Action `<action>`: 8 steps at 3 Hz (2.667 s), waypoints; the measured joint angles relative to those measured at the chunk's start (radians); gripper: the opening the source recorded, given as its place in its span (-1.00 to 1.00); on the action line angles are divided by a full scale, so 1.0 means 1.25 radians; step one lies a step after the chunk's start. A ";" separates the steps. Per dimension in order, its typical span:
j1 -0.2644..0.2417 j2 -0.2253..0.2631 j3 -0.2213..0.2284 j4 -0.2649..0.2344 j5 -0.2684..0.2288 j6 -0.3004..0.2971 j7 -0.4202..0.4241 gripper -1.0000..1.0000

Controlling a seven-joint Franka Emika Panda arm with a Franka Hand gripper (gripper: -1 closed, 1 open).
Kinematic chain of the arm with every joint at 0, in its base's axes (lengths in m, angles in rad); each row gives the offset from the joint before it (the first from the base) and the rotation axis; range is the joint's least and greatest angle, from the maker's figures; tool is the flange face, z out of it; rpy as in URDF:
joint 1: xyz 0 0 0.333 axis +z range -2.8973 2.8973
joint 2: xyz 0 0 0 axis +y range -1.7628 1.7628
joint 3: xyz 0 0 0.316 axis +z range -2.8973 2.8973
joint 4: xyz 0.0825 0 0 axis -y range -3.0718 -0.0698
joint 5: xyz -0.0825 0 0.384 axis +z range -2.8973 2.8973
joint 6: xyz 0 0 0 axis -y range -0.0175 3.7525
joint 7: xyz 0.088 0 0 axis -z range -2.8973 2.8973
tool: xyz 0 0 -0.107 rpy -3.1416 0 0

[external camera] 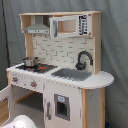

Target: Play with the kitchen

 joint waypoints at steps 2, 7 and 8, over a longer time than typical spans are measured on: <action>-0.025 -0.001 0.089 0.045 0.000 -0.013 0.154 1.00; -0.084 0.001 0.293 0.010 0.005 -0.023 0.500 1.00; -0.057 0.009 0.318 -0.054 0.030 -0.052 0.513 1.00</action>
